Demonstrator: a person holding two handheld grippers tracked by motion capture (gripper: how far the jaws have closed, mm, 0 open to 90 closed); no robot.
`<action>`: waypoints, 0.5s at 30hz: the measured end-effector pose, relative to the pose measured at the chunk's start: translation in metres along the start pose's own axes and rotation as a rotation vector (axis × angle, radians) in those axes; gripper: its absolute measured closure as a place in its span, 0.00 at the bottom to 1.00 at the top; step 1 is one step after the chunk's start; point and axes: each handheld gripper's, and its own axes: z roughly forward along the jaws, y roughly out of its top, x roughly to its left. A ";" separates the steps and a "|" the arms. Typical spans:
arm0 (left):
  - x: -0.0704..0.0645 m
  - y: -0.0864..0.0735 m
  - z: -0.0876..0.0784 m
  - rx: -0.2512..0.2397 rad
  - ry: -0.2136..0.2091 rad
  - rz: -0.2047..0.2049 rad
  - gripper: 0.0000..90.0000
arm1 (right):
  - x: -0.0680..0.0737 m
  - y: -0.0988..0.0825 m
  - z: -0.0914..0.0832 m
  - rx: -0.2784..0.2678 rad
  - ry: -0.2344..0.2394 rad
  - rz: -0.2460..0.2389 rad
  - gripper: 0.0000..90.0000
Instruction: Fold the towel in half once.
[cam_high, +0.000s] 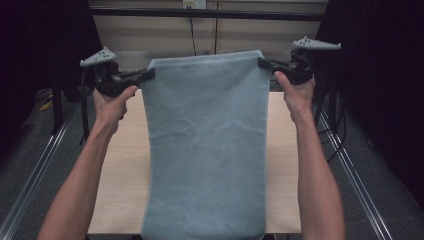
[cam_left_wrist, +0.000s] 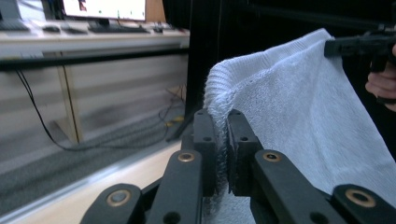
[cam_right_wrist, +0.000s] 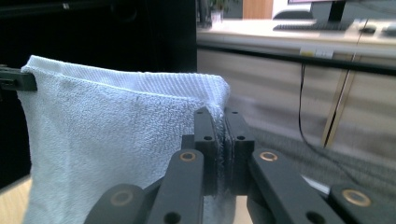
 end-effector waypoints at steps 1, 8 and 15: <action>-0.001 0.004 -0.002 -0.009 0.001 0.003 0.94 | 0.001 0.006 -0.002 -0.004 -0.005 -0.006 0.96; -0.009 -0.042 -0.006 0.093 -0.018 0.021 0.94 | 0.011 -0.035 -0.009 0.030 0.036 0.004 0.96; -0.027 -0.097 -0.029 0.162 -0.082 0.010 0.94 | 0.036 -0.097 -0.030 0.097 0.108 0.012 0.96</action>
